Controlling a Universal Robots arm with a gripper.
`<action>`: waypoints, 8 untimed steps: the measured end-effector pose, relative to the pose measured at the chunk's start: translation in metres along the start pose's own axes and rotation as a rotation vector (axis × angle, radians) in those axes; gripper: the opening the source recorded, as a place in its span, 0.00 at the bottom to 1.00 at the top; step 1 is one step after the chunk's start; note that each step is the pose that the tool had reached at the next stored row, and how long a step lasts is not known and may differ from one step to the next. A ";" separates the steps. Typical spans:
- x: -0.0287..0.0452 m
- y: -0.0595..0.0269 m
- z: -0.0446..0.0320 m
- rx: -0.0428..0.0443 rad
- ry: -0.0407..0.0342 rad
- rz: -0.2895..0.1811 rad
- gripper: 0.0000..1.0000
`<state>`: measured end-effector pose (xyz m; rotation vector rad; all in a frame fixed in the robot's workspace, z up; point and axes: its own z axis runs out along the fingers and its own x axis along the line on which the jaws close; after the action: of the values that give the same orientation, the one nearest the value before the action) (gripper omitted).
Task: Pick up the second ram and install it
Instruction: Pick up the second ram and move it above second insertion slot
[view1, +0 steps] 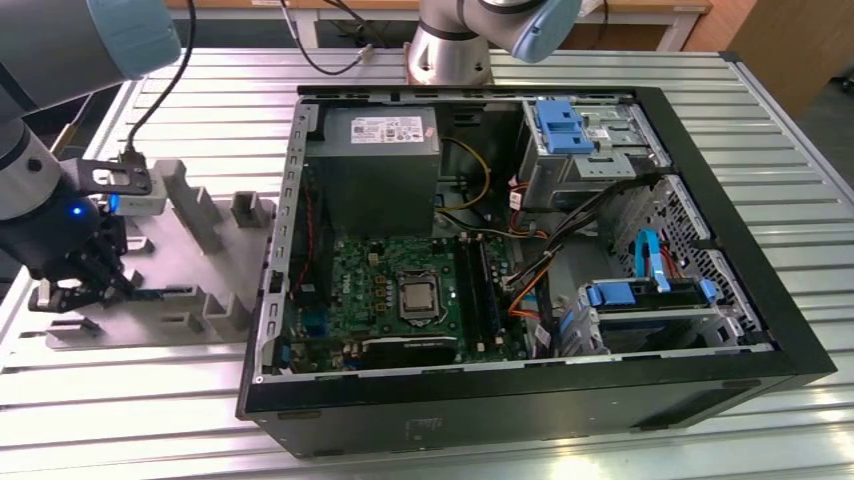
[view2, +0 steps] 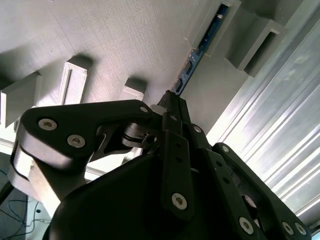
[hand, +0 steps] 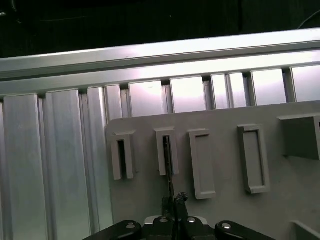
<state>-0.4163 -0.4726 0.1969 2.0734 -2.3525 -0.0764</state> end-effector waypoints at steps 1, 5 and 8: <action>0.0000 0.0000 0.0000 0.0001 0.0000 0.000 0.13; 0.0000 0.0000 0.0002 -0.0017 -0.0052 -0.028 0.13; 0.0000 0.0000 0.0004 -0.0029 -0.0051 -0.062 0.13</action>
<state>-0.4163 -0.4726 0.1966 2.1470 -2.2900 -0.0855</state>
